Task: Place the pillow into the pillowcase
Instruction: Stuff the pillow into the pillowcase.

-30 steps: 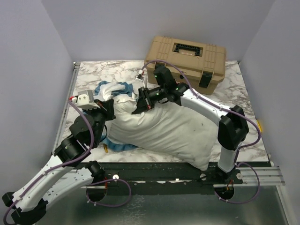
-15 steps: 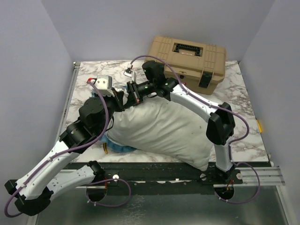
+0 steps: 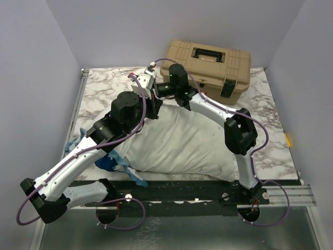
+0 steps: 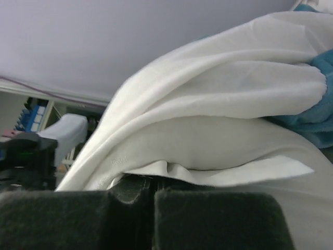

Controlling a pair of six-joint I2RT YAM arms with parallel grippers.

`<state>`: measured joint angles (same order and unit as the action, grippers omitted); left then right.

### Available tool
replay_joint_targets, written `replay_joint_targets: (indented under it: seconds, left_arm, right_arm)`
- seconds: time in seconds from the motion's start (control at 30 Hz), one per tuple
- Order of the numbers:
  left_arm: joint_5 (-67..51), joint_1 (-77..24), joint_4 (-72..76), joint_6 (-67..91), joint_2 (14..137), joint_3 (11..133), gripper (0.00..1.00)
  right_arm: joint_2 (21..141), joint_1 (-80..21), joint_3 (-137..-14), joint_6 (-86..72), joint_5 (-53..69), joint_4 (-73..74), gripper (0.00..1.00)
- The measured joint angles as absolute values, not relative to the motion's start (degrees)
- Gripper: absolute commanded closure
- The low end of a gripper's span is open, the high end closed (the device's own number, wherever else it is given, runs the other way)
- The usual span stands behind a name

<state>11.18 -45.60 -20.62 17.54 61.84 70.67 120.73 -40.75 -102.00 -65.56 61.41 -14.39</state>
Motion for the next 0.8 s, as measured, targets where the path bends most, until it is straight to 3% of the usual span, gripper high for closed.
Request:
replay_joint_targets:
  seconds: [0.23, 0.5, 0.63, 0.8]
  left_arm:
    - [15.8, -45.9, -14.5, 17.1, 60.0, 67.8, 1.0]
    - [16.8, -45.9, -4.8, 14.3, 68.9, 75.2, 1.0]
    - [15.8, -46.0, -1.9, 15.9, 70.6, 74.4, 1.0]
    - [18.5, -46.6, 2.5, 23.4, 62.9, 58.1, 1.0]
  right_arm:
    - [120.0, -33.2, -105.9, -68.2, 60.5, -17.6, 1.0]
    - [114.2, -29.1, -119.0, -52.9, 53.1, 4.7, 1.0]
    - [106.6, -28.8, -110.5, -50.4, 50.1, 5.0, 1.0]
    - [104.0, -30.7, -95.0, -49.5, 48.9, -1.3, 1.0]
